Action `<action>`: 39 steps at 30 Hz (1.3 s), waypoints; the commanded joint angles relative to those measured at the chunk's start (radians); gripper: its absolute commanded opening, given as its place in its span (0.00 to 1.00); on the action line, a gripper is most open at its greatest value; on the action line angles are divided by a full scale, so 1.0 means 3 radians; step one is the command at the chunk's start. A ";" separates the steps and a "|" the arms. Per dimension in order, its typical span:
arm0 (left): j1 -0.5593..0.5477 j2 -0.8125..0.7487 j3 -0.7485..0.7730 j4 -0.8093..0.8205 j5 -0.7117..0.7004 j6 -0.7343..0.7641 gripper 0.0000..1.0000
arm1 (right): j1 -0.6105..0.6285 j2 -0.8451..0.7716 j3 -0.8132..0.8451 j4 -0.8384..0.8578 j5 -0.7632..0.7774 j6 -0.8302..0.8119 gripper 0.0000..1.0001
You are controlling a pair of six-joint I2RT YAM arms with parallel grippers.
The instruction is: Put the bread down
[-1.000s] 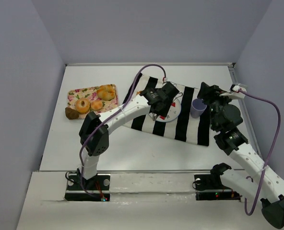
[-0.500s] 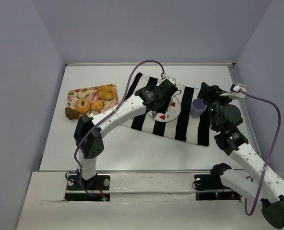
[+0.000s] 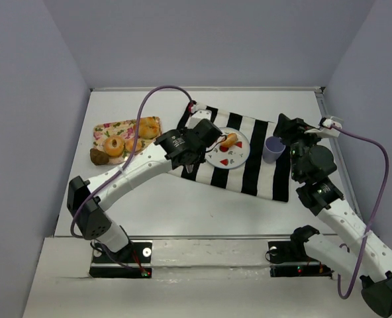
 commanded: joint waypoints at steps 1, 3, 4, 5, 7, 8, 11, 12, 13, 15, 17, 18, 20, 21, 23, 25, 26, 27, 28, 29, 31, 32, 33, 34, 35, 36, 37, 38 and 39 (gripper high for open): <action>-0.0021 -0.0407 -0.0435 -0.0252 -0.0309 -0.0568 0.40 | 0.0031 -0.0014 0.0007 0.0126 0.0061 -0.0009 0.69; -0.0021 -0.0586 -0.0711 -0.0334 -0.0304 -0.0828 0.41 | 0.0031 -0.0019 0.0007 0.0126 0.0056 -0.0009 0.69; -0.0021 -0.0653 -0.0798 -0.0375 -0.0304 -0.0926 0.41 | 0.0031 -0.0019 0.0002 0.0126 0.0056 -0.0009 0.69; -0.0016 -0.0710 -0.0996 -0.0416 -0.0304 -0.1028 0.41 | 0.0031 -0.0019 0.0002 0.0126 0.0051 -0.0004 0.69; -0.0006 -0.0898 -0.1207 -0.0518 -0.0258 -0.1217 0.41 | 0.0031 -0.0019 -0.0003 0.0121 0.0056 0.0001 0.69; -0.0001 -0.0960 -0.1405 -0.0549 -0.0208 -0.1426 0.40 | 0.0031 -0.0019 -0.0014 0.0126 0.0056 0.0007 0.69; 0.0025 -0.1195 -0.1622 -0.0671 -0.0161 -0.1775 0.40 | 0.0031 0.0007 -0.0009 0.0121 0.0041 0.0017 0.69; 0.0030 -0.1252 -0.1708 -0.0707 -0.0166 -0.1857 0.40 | 0.0031 0.0017 -0.0003 0.0121 0.0031 0.0017 0.69; 0.0040 -0.1348 -0.1749 -0.0778 -0.0171 -0.1939 0.41 | 0.0031 0.0022 -0.0003 0.0121 0.0005 0.0022 0.69; 0.0086 -0.1431 -0.1918 -0.0795 -0.0171 -0.2087 0.41 | 0.0031 0.0042 -0.0003 0.0121 0.0000 0.0027 0.69; 0.0167 -0.1487 -0.2086 -0.0789 -0.0182 -0.2200 0.40 | 0.0031 0.0058 -0.0003 0.0121 0.0005 0.0027 0.69; 0.0198 -0.1487 -0.2133 -0.0779 -0.0182 -0.2231 0.40 | 0.0031 0.0063 -0.0003 0.0126 0.0010 0.0032 0.69; 0.0260 -0.1437 -0.2209 -0.0769 -0.0192 -0.2307 0.40 | 0.0031 0.0073 0.0002 0.0121 0.0005 0.0027 0.69; 0.0331 -0.1411 -0.2276 -0.0764 -0.0217 -0.2328 0.41 | 0.0031 0.0083 0.0007 0.0126 0.0005 0.0022 0.69; 0.0403 -0.1360 -0.2378 -0.0703 -0.0222 -0.2333 0.45 | 0.0031 0.0099 0.0007 0.0121 0.0010 0.0017 0.69; 0.0495 -0.1334 -0.2470 -0.0601 -0.0172 -0.2287 0.47 | 0.0031 0.0114 0.0012 0.0121 0.0015 0.0022 0.69; 0.0521 -0.1329 -0.2547 -0.0479 -0.0141 -0.2236 0.50 | 0.0031 0.0114 0.0017 0.0121 0.0015 0.0017 0.69; 0.0541 -0.1319 -0.2583 -0.0407 -0.0065 -0.2185 0.51 | 0.0031 0.0124 0.0017 0.0121 0.0020 0.0017 0.69; 0.0587 -0.1288 -0.2634 -0.0315 -0.0023 -0.2154 0.54 | 0.0031 0.0124 0.0017 0.0121 0.0021 0.0012 0.69; 0.0608 -0.1268 -0.2655 -0.0294 0.0007 -0.2144 0.54 | 0.0031 0.0129 0.0017 0.0121 0.0026 0.0012 0.69; 0.0623 -0.1212 -0.2680 -0.0278 0.0064 -0.2149 0.54 | 0.0031 0.0129 0.0017 0.0121 0.0036 0.0012 0.69; 0.0623 -0.1201 -0.2695 -0.0288 0.0104 -0.2149 0.57 | 0.0031 0.0140 0.0017 0.0121 0.0036 0.0012 0.69; 0.0623 -0.1201 -0.2701 -0.0288 0.0125 -0.2144 0.60 | 0.0031 0.0140 0.0022 0.0121 0.0036 0.0012 0.69; 0.0623 -0.1206 -0.2701 -0.0293 0.0140 -0.2144 0.65 | 0.0031 0.0155 0.0022 0.0121 0.0036 0.0012 0.69; 0.0623 -0.1216 -0.2701 -0.0283 0.0161 -0.2134 0.71 | 0.0031 0.0155 0.0027 0.0121 0.0036 0.0012 0.69; 0.0623 -0.1232 -0.2686 -0.0288 0.0207 -0.2103 0.85 | 0.0031 0.0170 0.0032 0.0121 0.0036 0.0017 0.69; 0.0623 -0.1252 -0.2665 -0.0344 0.0207 -0.2123 0.89 | 0.0031 0.0175 0.0032 0.0121 0.0036 0.0017 0.69; 0.0623 -0.1262 -0.2640 -0.0375 0.0207 -0.2123 0.91 | 0.0031 0.0186 0.0037 0.0121 0.0036 0.0012 0.69; 0.0623 -0.1278 -0.2579 -0.0406 0.0202 -0.2129 0.94 | 0.0031 0.0186 0.0037 0.0121 0.0036 0.0012 0.69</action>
